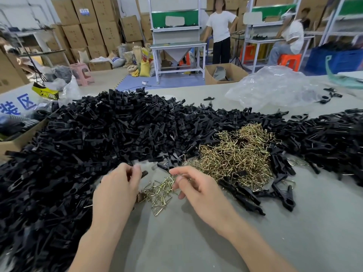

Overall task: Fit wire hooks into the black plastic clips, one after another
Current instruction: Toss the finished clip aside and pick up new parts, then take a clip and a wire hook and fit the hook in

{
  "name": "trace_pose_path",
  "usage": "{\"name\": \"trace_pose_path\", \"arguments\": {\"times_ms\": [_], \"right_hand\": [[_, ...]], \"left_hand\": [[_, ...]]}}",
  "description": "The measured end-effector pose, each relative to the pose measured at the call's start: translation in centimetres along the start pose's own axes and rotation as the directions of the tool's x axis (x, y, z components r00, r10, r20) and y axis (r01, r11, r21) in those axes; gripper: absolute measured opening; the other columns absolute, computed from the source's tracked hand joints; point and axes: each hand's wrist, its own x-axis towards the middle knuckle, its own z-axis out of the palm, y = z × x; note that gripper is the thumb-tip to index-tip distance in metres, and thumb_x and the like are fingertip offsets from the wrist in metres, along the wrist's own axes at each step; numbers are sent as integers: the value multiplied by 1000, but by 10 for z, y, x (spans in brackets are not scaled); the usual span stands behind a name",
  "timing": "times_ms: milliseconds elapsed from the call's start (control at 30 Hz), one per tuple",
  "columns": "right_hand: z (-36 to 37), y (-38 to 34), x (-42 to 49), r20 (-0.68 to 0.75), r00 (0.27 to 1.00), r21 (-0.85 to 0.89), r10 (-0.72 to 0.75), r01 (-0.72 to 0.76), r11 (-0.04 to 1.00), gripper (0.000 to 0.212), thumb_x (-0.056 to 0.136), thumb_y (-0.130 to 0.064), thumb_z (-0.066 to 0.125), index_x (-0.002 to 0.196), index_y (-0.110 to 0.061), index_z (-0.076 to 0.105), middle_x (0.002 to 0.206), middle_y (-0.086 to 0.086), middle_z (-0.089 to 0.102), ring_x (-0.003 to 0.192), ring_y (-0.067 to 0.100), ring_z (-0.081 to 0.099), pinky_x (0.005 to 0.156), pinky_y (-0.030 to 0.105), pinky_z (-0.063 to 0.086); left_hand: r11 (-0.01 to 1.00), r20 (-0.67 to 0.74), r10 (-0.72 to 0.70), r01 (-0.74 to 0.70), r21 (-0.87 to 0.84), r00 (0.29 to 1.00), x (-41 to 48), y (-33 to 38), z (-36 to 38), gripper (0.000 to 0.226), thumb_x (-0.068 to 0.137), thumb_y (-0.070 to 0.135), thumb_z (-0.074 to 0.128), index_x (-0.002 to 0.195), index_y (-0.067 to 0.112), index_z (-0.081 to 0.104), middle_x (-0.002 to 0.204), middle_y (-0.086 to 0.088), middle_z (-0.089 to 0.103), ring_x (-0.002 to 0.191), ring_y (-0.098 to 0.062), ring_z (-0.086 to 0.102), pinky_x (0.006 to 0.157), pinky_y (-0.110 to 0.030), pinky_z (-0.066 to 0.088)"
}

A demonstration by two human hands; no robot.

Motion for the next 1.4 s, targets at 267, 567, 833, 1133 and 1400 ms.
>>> {"name": "trace_pose_path", "arguments": {"times_ms": [267,567,833,1133,1400], "right_hand": [[13,-11,3,198,978,593,66,-173,787,41,103,-40,49,116,-9,73,106,12,75,93,25,68,84,37,56],[19,-17,2,286,929,550,233,-358,755,25,104,-21,53,93,-16,75,64,-4,61,53,12,52,44,23,46],[26,-10,-4,310,945,160,109,-164,973,5,98,-37,64,102,-37,67,62,-10,58,49,10,56,52,31,54],[14,-3,2,105,994,132,41,-55,990,13,101,-36,61,92,-34,69,54,-3,58,43,13,59,46,24,49],[0,0,8,48,999,270,18,-30,962,12,100,-22,64,109,-21,71,74,7,64,55,11,60,53,25,52]], "left_hand": [[900,-105,402,-413,-136,910,-31,48,14,36,97,51,37,75,26,49,61,13,48,53,-9,49,46,-28,40],[230,75,-81,92,-969,994,-30,65,-5,27,85,42,48,69,22,57,59,5,41,45,-12,30,41,-23,29],[-279,339,-202,278,-919,919,-20,55,-11,38,95,41,44,64,19,49,58,5,29,43,-11,19,36,-24,23],[406,280,-138,312,-859,950,-20,57,4,24,98,34,52,91,21,71,80,9,67,71,-6,62,72,-29,45],[520,311,164,186,-834,936,-27,59,8,29,90,44,53,98,23,71,91,-1,72,83,-19,69,72,-32,55]]}}
